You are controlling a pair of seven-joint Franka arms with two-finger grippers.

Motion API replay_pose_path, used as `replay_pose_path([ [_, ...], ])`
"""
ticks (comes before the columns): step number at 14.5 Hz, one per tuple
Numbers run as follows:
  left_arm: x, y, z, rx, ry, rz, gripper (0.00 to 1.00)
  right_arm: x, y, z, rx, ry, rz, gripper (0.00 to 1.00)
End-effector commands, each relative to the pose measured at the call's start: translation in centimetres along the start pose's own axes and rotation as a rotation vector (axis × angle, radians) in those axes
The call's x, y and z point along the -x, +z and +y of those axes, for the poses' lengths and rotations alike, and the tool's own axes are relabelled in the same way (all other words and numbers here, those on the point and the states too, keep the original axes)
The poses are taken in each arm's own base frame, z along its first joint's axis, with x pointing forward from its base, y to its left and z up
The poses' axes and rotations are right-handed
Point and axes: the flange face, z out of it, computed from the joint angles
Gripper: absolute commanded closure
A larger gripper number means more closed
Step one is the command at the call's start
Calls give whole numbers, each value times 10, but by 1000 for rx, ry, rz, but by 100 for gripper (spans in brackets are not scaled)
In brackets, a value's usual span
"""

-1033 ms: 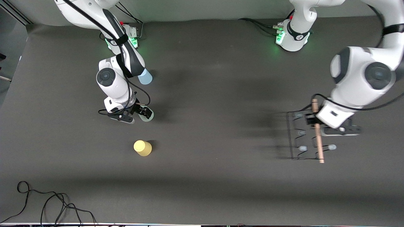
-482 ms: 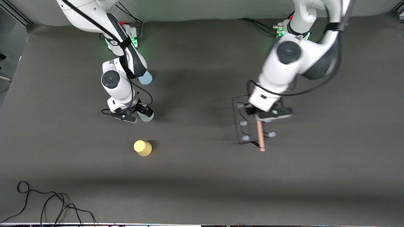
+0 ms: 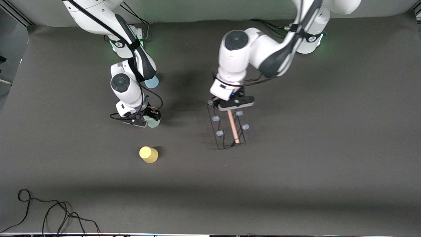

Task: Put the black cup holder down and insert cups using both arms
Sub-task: 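Carry the black rack toward the cups with the left gripper and set it down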

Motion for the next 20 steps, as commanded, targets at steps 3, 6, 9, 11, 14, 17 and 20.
replay_pose_path([
  [3,2,5,36,70,-47,57,100,-6,-62,-5,-47,15,-16,100],
  [6,24,1,49,97,-10,60,100,-13,-112,-8,-70,29,-33,100],
  [9,40,13,62,147,13,70,100,-24,-149,-16,-72,34,-53,100],
  [11,48,28,64,129,50,83,100,-32,-164,-16,-69,45,-62,100],
  [14,52,36,63,122,61,82,100,-38,-172,-14,-68,56,-65,100],
  [17,57,50,64,110,66,72,81,-38,-172,-14,-69,56,-64,100],
  [20,59,50,63,100,75,68,16,-37,-176,-13,-73,66,-62,100],
])
